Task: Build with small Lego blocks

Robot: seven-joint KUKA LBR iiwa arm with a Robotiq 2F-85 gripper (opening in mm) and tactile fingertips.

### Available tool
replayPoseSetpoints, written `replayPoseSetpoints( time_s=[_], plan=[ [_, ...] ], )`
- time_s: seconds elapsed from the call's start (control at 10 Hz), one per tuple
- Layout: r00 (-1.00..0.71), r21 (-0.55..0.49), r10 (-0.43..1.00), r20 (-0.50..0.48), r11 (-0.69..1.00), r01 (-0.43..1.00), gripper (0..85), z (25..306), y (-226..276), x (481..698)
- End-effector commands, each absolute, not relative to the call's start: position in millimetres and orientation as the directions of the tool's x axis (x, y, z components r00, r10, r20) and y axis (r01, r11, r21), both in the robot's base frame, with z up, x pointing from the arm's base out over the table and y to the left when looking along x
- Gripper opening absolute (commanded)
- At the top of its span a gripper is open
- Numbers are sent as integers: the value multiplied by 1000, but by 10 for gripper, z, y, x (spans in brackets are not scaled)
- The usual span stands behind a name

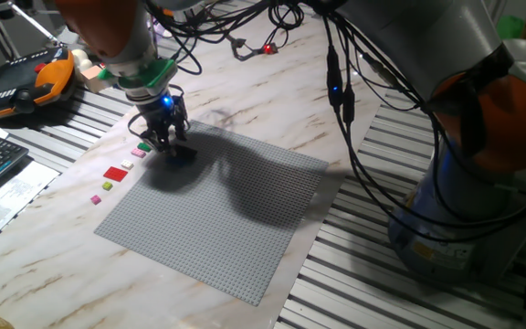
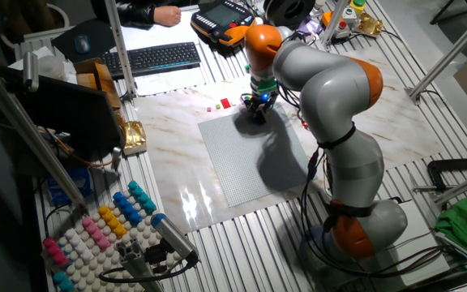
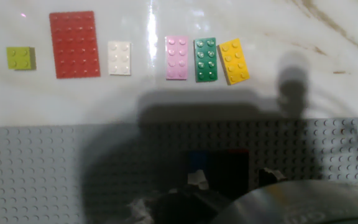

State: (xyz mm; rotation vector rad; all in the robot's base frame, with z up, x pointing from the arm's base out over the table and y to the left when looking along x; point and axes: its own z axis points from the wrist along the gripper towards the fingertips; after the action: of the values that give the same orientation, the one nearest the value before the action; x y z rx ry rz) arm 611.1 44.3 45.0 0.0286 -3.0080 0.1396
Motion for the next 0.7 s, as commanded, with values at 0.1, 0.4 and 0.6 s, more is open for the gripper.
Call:
replayPoseSetpoints(
  time_s=[0.1, 0.4, 0.6],
  plan=[
    [-991, -103, 3, 134, 995, -11, 533, 462, 440, 6030],
    [-991, -101, 8, 132, 995, -5, 553, 391, 491, 5772],
    [-994, -110, 6, 111, 994, -6, 570, 333, 494, 5646]
  ],
)
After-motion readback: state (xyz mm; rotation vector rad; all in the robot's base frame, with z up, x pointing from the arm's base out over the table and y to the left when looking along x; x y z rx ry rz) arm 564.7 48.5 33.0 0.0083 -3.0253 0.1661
